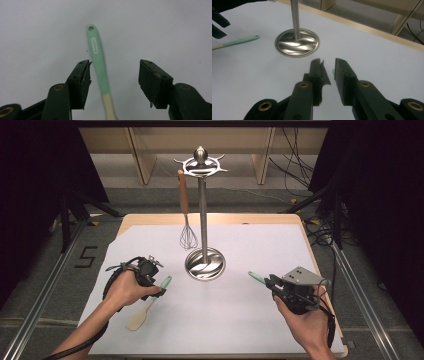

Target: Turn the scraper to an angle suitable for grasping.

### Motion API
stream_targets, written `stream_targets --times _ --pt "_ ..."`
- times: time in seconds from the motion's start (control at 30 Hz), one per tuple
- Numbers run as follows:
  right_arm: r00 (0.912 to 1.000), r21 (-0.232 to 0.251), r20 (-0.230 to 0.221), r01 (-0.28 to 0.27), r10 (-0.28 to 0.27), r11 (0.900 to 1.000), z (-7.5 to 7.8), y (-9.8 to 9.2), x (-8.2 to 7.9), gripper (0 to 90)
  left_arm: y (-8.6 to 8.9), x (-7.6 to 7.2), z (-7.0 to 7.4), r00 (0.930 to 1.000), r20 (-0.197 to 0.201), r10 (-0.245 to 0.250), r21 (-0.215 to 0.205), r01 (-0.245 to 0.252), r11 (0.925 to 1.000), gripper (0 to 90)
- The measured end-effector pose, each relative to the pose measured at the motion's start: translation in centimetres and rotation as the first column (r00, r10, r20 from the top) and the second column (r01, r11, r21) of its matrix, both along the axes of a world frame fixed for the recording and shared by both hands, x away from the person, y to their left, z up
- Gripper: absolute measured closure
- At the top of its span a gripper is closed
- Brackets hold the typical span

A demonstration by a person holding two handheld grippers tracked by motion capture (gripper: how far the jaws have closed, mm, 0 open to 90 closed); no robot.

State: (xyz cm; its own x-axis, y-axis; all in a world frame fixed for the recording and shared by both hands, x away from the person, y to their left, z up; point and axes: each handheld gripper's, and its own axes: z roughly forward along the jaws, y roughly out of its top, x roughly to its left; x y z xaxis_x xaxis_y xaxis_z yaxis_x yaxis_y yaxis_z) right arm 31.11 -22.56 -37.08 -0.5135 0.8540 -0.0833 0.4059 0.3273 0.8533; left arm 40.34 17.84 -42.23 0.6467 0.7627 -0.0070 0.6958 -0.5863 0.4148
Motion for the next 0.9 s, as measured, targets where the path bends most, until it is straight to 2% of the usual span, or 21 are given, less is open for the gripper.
stream_targets --times 0.07,0.1,0.17,0.2,0.23,0.27,0.33,0.37,0.4,0.53,0.57,0.6,0.63,0.67,0.7,0.77,0.8,0.83,0.9 --pt "0.9998 -0.003 -0.021 0.003 -0.003 1.0 0.1 0.0 -0.1 76.3 -0.1 0.1 -0.1 0.9998 -0.02 0.0 0.01 0.0 0.9999 43.0" --pt "0.9998 -0.003 -0.021 0.003 -0.003 1.0 0.1 0.0 -0.1 76.3 -0.2 0.1 -0.1 0.9998 -0.017 0.013 0.007 -0.013 0.9999 43.0" --pt "0.9988 0.015 -0.049 -0.007 0.008 1.0 0.1 0.2 -0.2 76.2 -0.3 0.2 -0.1 0.9993 -0.038 0.004 0.021 -0.003 0.9998 43.8" --pt "0.999 0.014 -0.043 -0.011 0.011 1.0 0.1 0.1 -0.1 75.8 -0.4 0.2 -0.3 0.999 -0.043 0.008 0.018 -0.007 0.9998 44.1" --pt "0.9991 0.012 -0.038 -0.019 0.019 1.0 0.0 0.1 0.0 75.7 -0.4 0.4 -0.2 0.9973 -0.073 -0.005 0.039 0.008 0.9992 44.9" --pt "0.9988 0.014 -0.048 -0.013 0.014 1.0 0.1 0.2 -0.1 75.7 -0.4 0.4 -0.3 0.9967 -0.081 0.01 0.037 -0.007 0.9993 46.0" --pt "0.9989 0.013 -0.048 0.0 0.001 1.0 0.1 0.2 -0.2 75.7 -0.4 0.5 -0.3 0.996 -0.089 0.008 0.046 -0.004 0.9989 46.9" --pt "0.9994 0.012 -0.034 0.005 -0.005 1.0 0.0 0.2 -0.3 75.7 -0.4 0.6 -0.5 0.9943 -0.106 0.013 0.052 -0.007 0.9986 47.8" --pt "0.999 0.036 -0.045 0.008 -0.007 0.999 -0.1 0.5 -0.3 75.6 -0.4 0.7 -0.6 0.9936 -0.112 0.012 0.054 -0.006 0.9985 48.0" --pt "0.9992 0.015 -0.04 0.007 -0.006 1.0 0.0 0.3 -0.2 75.5 -0.7 0.6 -0.9 0.988 -0.151 0.032 0.052 -0.024 0.9983 50.1" --pt "0.9993 0.017 -0.037 0.006 -0.006 1.0 0.0 0.3 -0.2 75.5 -0.7 0.8 -1.0 0.9876 -0.156 0.016 0.075 -0.004 0.9971 50.7" --pt "0.9993 0.017 -0.037 0.006 -0.006 1.0 0.0 0.3 -0.2 75.5 -0.7 0.8 -1.0 0.9876 -0.156 0.016 0.075 -0.004 0.9971 51.5" --pt "0.9993 0.018 -0.037 0.006 -0.005 1.0 0.0 0.3 -0.2 75.5 -0.8 0.6 -1.1 0.9846 -0.171 0.038 0.079 -0.025 0.9966 51.5" --pt "0.9993 0.015 -0.037 0.002 -0.001 1.0 0.0 0.3 -0.2 75.4 -0.6 0.9 -1.2 0.9845 -0.175 0.01 0.09 0.006 0.996 52.0" --pt "0.999 0.019 -0.044 0.006 -0.005 1.0 0.0 0.3 -0.2 75.4 -0.6 0.8 -1.4 0.9802 -0.194 0.041 0.087 -0.024 0.9959 52.5" --pt "0.9993 0.016 -0.038 0.004 -0.004 1.0 0.0 0.3 -0.2 75.5 -0.6 0.8 -1.5 0.9795 -0.198 0.036 0.097 -0.017 0.9951 53.3" --pt "0.9993 0.016 -0.038 0.004 -0.004 1.0 0.0 0.3 -0.2 75.5 -0.5 0.9 -1.6 0.9763 -0.213 0.039 0.101 -0.018 0.9947 53.3" --pt "0.9992 0.013 -0.039 0.005 -0.004 1.0 0.1 0.3 -0.2 75.4 -0.5 0.8 -1.8 0.9769 -0.21 0.04 0.101 -0.019 0.9947 54.3" --pt "0.9992 0.012 -0.04 0.005 -0.004 1.0 0.1 0.3 -0.2 75.4 -0.5 0.8 -2.2 0.9729 -0.224 0.058 0.098 -0.036 0.9945 54.6"
